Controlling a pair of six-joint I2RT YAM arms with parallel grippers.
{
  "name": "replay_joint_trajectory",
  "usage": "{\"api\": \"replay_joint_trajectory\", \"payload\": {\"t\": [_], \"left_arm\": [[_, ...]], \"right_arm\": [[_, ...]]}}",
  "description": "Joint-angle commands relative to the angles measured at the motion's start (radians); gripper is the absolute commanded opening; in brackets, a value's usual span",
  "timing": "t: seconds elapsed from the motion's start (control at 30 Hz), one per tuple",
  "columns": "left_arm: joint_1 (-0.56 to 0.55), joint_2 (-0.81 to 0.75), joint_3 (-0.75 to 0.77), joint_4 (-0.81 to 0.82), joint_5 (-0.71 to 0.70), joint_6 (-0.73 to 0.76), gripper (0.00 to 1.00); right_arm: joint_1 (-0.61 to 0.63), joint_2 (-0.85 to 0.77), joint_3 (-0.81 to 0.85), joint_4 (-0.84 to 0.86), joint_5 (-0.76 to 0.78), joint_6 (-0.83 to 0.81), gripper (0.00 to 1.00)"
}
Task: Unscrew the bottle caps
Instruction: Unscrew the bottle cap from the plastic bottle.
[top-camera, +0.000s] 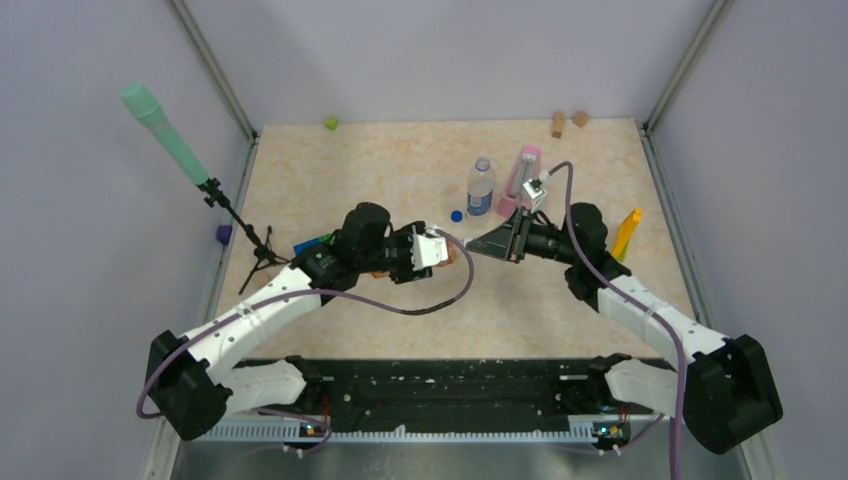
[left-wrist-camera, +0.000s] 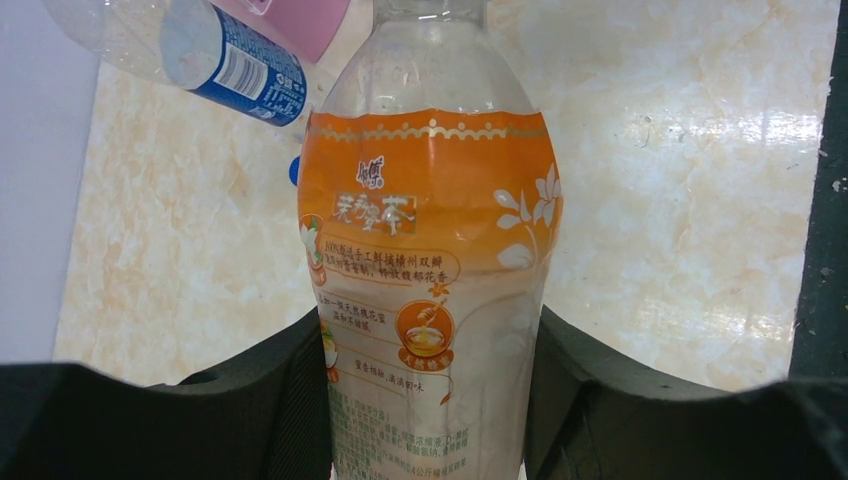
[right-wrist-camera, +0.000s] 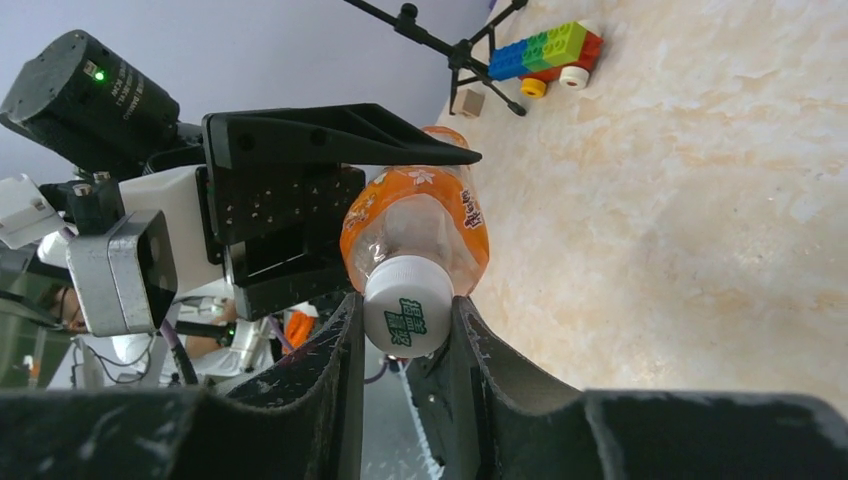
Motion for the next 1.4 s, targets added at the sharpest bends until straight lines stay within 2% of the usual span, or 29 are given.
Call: {"api": "replay_joint_trajectory", "payload": {"t": [0.0,0.2,0.33,0.47,0.57,0.67,0.7,0.73,0.77,0.8,0.83,1.0,1.17,1.2,1.3,1.37], "left_arm": [[-0.003,0.011,0.046,0.02,0.051,-0.032,0.0],[0.006,0.017,0.064,-0.015,0.156,-0.05,0.0],[0.017,0.021,0.087,-0.038,0.243,-0.072,0.0],[0.018,0.024,0.102,-0.064,0.289,-0.072,0.0],[0.018,0.035,0.123,-0.113,0.309,-0.063,0.0],[0.017,0.035,0.126,-0.135,0.278,-0.057,0.0],[0.018,0.031,0.12,-0.129,0.255,-0.057,0.0],[0.017,0.024,0.111,-0.118,0.222,-0.057,0.0],[0.018,0.017,0.1,-0.101,0.188,-0.056,0.0],[0.018,0.006,0.086,-0.081,0.155,-0.057,0.0],[0.018,-0.007,0.07,-0.057,0.125,-0.053,0.0],[0.015,-0.049,0.012,0.054,0.038,-0.03,0.0],[-0.006,-0.074,-0.01,0.131,-0.023,-0.01,0.0],[-0.011,-0.074,-0.013,0.142,-0.029,-0.004,0.0],[-0.027,-0.07,-0.016,0.156,-0.052,0.008,0.0],[-0.037,-0.066,-0.016,0.155,-0.062,0.015,0.0]], "right_arm": [[0.016,-0.04,0.045,-0.022,-0.043,-0.177,0.0],[0.017,-0.107,-0.019,0.069,-0.115,-0.482,0.0],[0.017,-0.143,-0.067,0.158,-0.214,-0.684,0.0],[0.017,-0.153,-0.058,0.067,-0.267,-1.012,0.0],[0.018,-0.155,-0.019,-0.065,-0.272,-1.244,0.0],[0.018,-0.163,-0.013,-0.07,-0.249,-1.323,0.0],[0.018,-0.17,-0.026,-0.029,-0.233,-1.287,0.0],[0.018,-0.178,-0.047,0.042,-0.203,-1.204,0.07],[0.018,-0.19,-0.074,0.123,-0.157,-1.097,0.21],[0.018,-0.205,-0.097,0.179,-0.104,-1.005,0.39],[0.018,-0.224,-0.117,0.216,-0.045,-0.913,0.46],[0.017,-0.297,-0.177,0.304,0.217,-0.424,0.56],[0.017,-0.268,-0.063,0.038,0.329,-0.094,0.57],[0.017,-0.248,-0.036,0.007,0.316,-0.037,0.57],[0.017,-0.184,-0.012,0.05,0.21,0.08,0.6],[0.021,-0.153,0.007,0.079,0.153,0.104,0.63]]}}
